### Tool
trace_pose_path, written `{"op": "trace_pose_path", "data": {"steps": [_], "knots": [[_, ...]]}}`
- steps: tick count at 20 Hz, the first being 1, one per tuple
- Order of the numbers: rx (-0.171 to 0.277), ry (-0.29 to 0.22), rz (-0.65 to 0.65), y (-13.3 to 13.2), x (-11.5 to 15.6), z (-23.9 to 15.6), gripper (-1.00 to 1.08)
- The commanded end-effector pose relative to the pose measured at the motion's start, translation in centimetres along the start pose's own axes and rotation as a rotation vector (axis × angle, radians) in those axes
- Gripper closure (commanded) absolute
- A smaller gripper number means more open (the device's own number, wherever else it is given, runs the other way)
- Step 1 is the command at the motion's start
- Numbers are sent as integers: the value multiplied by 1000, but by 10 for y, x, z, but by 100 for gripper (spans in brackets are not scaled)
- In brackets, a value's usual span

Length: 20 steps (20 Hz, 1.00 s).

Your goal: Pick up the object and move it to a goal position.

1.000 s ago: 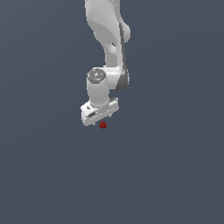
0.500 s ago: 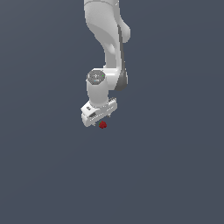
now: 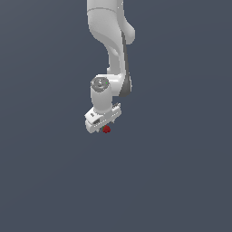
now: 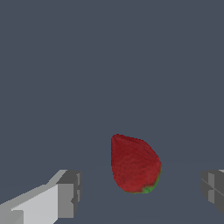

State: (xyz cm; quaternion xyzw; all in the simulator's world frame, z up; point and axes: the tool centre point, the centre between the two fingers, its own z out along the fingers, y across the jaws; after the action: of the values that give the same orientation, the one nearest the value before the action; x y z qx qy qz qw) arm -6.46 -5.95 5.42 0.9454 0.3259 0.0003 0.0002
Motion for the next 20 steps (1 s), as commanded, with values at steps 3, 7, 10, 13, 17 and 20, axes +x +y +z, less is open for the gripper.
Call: {"op": "trace_pose_path", "data": {"steps": [3,7,10,13,17,20], "knots": [[1,-1,-2,-1,-1,21,-92],[1,0,-3,0,0,31,-92],[1,0,-3,0,0,32,108],[1,0,-3,0,0,32,108],[1,0,-3,0,0,32,108],[0,0,-2,0,0,31,108]]}}
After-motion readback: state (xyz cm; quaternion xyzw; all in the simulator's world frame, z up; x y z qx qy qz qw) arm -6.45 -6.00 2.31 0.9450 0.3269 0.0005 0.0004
